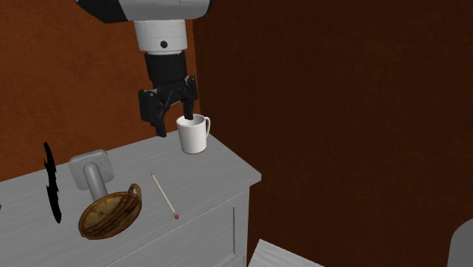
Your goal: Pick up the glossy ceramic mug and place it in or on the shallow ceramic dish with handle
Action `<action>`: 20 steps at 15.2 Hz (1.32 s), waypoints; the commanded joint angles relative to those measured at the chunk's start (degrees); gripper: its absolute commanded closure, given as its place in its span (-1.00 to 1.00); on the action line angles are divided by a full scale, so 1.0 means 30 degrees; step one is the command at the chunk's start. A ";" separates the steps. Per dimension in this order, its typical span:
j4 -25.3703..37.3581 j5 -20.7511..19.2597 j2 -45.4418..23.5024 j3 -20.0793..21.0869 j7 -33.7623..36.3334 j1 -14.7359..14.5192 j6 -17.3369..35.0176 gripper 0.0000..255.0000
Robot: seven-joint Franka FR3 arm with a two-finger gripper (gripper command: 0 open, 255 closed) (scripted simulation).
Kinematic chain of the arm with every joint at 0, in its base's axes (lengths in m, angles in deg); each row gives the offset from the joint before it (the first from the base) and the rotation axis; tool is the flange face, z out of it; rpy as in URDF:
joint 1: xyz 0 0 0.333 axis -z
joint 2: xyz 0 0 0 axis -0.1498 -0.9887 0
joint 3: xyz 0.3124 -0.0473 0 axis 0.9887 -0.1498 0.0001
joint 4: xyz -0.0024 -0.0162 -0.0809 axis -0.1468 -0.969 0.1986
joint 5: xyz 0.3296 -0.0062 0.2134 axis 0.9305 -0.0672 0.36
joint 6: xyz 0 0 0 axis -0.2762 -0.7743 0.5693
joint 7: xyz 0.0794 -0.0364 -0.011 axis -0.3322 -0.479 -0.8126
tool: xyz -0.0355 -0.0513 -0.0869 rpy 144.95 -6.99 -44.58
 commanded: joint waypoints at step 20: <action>0.4915 0.2649 -0.7604 -0.0548 -0.3148 0.1675 0.2867 -1.00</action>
